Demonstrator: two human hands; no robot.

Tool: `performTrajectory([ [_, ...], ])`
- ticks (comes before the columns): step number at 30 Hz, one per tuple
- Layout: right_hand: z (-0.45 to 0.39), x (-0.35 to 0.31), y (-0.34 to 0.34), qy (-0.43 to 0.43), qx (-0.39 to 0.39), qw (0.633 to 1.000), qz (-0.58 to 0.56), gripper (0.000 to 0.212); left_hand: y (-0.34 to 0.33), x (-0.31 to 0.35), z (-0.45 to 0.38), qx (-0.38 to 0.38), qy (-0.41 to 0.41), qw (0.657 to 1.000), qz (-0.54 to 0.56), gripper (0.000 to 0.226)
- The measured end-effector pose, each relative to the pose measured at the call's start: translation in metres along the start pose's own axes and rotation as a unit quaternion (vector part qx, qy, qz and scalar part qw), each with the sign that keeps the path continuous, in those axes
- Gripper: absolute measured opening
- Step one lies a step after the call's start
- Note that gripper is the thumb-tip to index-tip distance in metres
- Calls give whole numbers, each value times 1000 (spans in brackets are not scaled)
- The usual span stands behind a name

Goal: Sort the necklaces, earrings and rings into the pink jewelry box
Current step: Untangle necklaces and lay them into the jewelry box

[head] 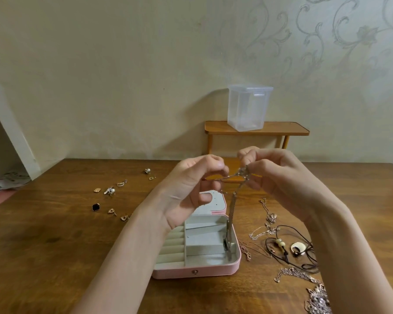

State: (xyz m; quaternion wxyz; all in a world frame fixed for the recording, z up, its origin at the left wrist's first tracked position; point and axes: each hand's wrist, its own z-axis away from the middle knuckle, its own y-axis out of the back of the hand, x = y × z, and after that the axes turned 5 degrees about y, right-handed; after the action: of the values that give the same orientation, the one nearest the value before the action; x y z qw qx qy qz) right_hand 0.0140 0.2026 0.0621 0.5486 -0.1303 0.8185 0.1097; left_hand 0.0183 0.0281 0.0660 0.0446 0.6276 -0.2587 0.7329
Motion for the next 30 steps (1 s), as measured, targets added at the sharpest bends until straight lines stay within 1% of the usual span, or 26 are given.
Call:
performTrajectory([
  [2, 0, 0, 3, -2, 14, 1000, -6, 6, -2, 1, 2, 19, -38, 997, -64, 9],
  [4, 0, 0, 2, 2, 22, 1000, 8, 9, -5, 0, 5, 33, -72, 988, -129, 8],
  [6, 0, -1, -1, 5, 37, 999, 28, 12, -7, -2, 5, 52, -96, 980, -164, 9],
  [9, 0, -3, -4, 5, 59, 996, 65, 20, -6, -2, 4, 65, -109, 971, -202, 4],
  [12, 0, -3, -6, -1, 73, 990, 118, 18, -6, -3, 4, 56, -102, 966, -230, 4],
  [15, 0, 0, -3, -15, 55, 993, 99, 19, -6, -3, 4, 39, -84, 976, -199, 5],
  [17, 1, 0, 0, -30, 1, 998, 46, 22, -5, -1, 4, 9, -65, 988, -138, 3],
  [19, 3, -1, -1, -36, -58, 998, 1, 20, -5, -1, 3, -19, -42, 997, -61, 13],
  [20, 4, -2, -1, -33, -77, 996, 2, 17, -5, -2, 2, -26, -30, 999, -30, 15],
  [22, 5, -4, -3, -28, -84, 995, 38, 7, -6, -4, -1, -20, -18, 1000, -6, 9],
  [24, 5, -4, -3, -23, -64, 995, 70, 6, -8, -8, -3, 15, -22, 999, -36, 15],
  [25, 5, -5, -4, -20, -54, 995, 77, 9, -9, -11, -5, 43, -39, 996, -74, 19],
  [27, 3, -4, -4, -21, -22, 996, 86, 10, -10, -14, -6, 88, -97, 978, -163, 21],
  [28, 2, -2, -4, -23, 1, 995, 93, 11, -11, -15, -6, 99, -126, 968, -193, 20],
  [30, 0, 1, -3, -27, 45, 992, 110, 21, -12, -16, -5, 106, -161, 959, -206, 17],
])
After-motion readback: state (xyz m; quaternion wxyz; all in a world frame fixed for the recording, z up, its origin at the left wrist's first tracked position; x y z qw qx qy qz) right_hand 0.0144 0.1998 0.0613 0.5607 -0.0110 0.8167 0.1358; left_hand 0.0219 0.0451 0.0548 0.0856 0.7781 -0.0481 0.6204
